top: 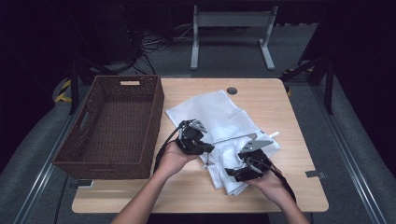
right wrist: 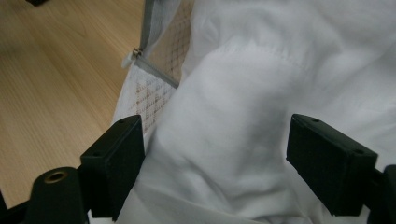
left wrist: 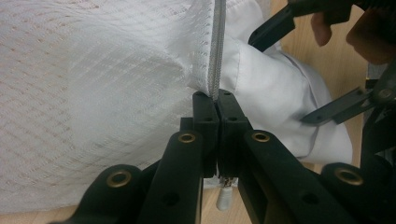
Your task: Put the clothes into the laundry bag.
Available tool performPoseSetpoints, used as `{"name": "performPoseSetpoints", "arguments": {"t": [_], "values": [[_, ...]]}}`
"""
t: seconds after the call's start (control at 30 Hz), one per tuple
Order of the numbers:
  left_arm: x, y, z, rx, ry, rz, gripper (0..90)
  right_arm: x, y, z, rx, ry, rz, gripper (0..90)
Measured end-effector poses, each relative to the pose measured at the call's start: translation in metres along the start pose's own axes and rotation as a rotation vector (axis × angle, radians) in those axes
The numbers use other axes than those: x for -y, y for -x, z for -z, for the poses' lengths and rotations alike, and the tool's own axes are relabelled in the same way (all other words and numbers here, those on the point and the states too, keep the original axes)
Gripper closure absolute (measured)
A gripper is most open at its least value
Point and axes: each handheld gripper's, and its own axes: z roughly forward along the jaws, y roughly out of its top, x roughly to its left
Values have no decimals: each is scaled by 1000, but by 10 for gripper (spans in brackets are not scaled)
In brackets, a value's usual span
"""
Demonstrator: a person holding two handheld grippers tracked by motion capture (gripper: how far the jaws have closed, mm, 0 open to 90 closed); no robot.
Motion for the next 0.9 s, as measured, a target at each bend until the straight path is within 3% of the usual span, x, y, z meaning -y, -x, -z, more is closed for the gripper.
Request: {"name": "performPoseSetpoints", "arguments": {"t": [0.1, 0.2, 0.37, 0.47, 0.6, 0.9], "values": [[1, 0, 0, -1, -2, 0, 888, 1, 0, -7, 1, -25, 2, 197], [0, 0, 1, -2, 0, -2, 888, 4, 1, -14, -4, -43, -21, 268], [0, 1, 0, -2, -6, -5, 889, 7, 1, -18, 43, -67, -38, 480], [1, 1, 0, 0, -5, -5, 888, 8, 2, -18, 75, -67, -23, 593], [1, 1, -1, 1, -9, -11, 888, 9, 3, -16, 89, -40, -16, 729], [0, 3, -4, 2, -28, -22, 889, 9, 4, -10, 88, -2, -44, 766]]}}
